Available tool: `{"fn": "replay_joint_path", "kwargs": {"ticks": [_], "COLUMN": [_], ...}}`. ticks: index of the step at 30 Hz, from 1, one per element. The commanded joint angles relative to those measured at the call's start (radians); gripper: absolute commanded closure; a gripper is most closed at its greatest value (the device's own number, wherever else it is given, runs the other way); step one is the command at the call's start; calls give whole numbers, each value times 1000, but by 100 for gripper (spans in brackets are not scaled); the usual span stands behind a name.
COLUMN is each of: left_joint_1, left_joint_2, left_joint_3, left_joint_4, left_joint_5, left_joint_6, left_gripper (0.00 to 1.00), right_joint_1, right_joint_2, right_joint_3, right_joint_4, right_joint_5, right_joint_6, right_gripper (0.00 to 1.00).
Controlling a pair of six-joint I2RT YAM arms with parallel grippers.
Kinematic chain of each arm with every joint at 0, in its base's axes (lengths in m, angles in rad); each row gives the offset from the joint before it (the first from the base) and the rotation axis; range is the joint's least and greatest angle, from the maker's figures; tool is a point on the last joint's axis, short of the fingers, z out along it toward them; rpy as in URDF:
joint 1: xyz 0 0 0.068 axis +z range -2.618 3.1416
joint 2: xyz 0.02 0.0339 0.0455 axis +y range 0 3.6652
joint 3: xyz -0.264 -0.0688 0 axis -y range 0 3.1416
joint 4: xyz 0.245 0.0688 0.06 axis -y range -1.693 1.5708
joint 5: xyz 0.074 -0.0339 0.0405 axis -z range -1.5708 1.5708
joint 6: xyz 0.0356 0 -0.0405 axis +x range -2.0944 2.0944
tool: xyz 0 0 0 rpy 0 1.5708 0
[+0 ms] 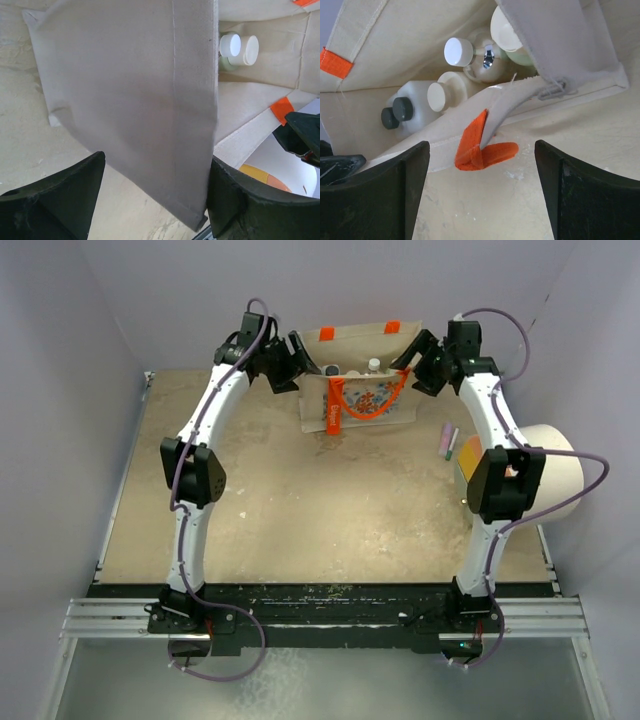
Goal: Take the personal care products out of the canvas bag
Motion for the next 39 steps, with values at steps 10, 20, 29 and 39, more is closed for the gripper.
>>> {"fn": "replay_joint_path", "kwargs": {"ticks": [10, 20, 29, 39], "left_joint_1": [24, 41, 42, 59], "left_joint_2": [-5, -143, -355, -692], "left_joint_3": [24, -106, -325, -706], "left_joint_4": [49, 75, 57, 2], "left_joint_5": [155, 258, 272, 224], "left_joint_6": [-49, -70, -36, 10], "left_gripper": [77, 100, 100, 100], "right_joint_1": [3, 36, 109, 267], "right_joint_2": [47, -10, -130, -310], "right_joint_3": [60, 41, -45, -222], "right_joint_4": [70, 52, -56, -126], "right_joint_5": [-216, -353, -363, -356], "right_joint_6": [37, -19, -126, -207], "right_gripper": [58, 100, 100, 100]}}
